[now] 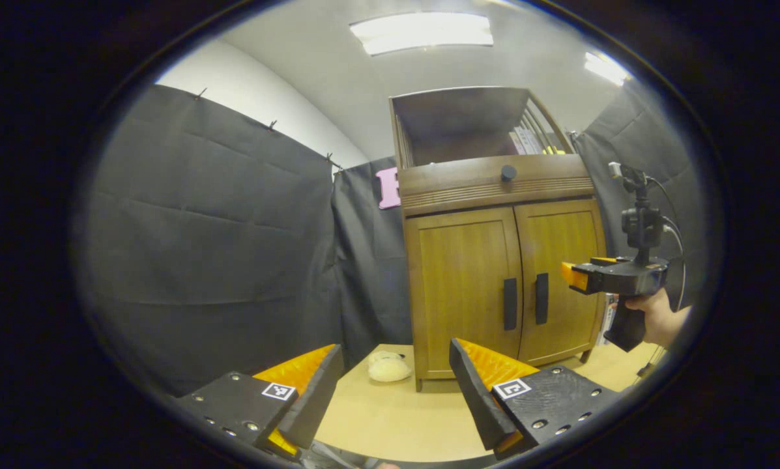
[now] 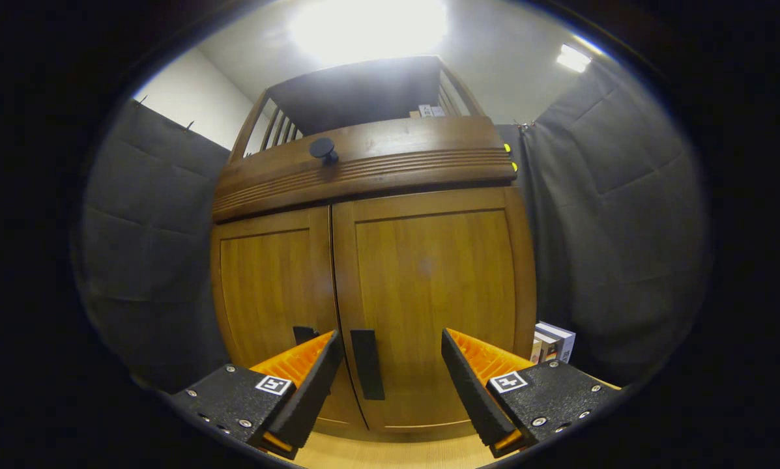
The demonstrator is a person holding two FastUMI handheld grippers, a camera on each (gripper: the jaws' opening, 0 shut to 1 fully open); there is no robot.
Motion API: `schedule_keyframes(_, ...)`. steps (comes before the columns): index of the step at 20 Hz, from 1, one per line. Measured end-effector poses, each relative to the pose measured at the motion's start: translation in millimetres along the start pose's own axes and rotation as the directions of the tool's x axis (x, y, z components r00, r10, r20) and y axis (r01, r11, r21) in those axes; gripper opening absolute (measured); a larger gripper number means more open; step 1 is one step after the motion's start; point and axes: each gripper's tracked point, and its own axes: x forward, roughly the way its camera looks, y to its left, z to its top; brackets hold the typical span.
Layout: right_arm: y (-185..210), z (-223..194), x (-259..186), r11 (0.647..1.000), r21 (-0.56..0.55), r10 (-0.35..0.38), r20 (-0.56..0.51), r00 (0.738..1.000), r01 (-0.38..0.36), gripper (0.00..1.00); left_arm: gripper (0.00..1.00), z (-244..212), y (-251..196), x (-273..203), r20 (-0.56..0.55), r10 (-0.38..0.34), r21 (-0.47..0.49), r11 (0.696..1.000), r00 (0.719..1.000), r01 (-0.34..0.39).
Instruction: Open the right door of the double-door shoe cabinet with the right hand, and open the left door with the left hand.
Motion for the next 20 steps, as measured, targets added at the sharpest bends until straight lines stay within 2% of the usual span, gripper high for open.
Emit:
schedule_keyframes(4, 7, -35, 27, 1.000, 0.018, 0.027, -0.061, 0.998, -0.026, 0.91, 0.99, 2, 4, -4, -0.010, 0.044, 0.029, 0.999, 0.999, -0.043)
schedule_keyframes(5, 8, -43, 33, 0.999, 0.017, 0.029, -0.072, 0.997, -0.028, 0.93, 0.99, 2, 4, -5, -0.013, 0.051, 0.032, 0.998, 0.999, -0.051)
schedule_keyframes(8, 17, -52, 48, 0.999, 0.026, 0.025, -0.100, 0.995, -0.022, 0.89, 0.99, 1, 6, -6, -0.023, 0.070, 0.037, 0.997, 0.997, -0.069)
schedule_keyframes(12, 21, -63, 72, 0.999, 0.017, 0.029, -0.129, 0.991, -0.027, 0.78, 0.99, 1, 7, -8, -0.035, 0.086, 0.039, 0.996, 0.996, -0.084)
schedule_keyframes(13, 21, -69, 75, 1.000, 0.008, 0.026, -0.139, 0.990, -0.026, 0.73, 0.99, 1, 7, -9, -0.037, 0.090, 0.041, 0.995, 0.995, -0.089)
schedule_keyframes(14, 21, -75, 80, 0.999, 0.004, 0.033, -0.147, 0.989, -0.033, 0.73, 0.99, 1, 8, -9, -0.040, 0.094, 0.041, 0.995, 0.995, -0.092)
schedule_keyframes(16, 19, -83, 87, 0.999, -0.011, 0.030, -0.159, 0.987, -0.033, 0.64, 0.99, 2, 9, -11, -0.042, 0.103, 0.043, 0.994, 0.994, -0.102)
schedule_keyframes(17, 18, -85, 90, 0.999, -0.020, 0.031, -0.160, 0.987, -0.034, 0.55, 0.99, 2, 9, -11, -0.040, 0.111, 0.044, 0.993, 0.993, -0.110)
schedule_keyframes(20, 24, -95, 92, 0.999, -0.010, 0.038, -0.189, 0.981, -0.040, 0.46, 0.99, 4, 10, -15, -0.045, 0.121, 0.043, 0.992, 0.992, -0.119)
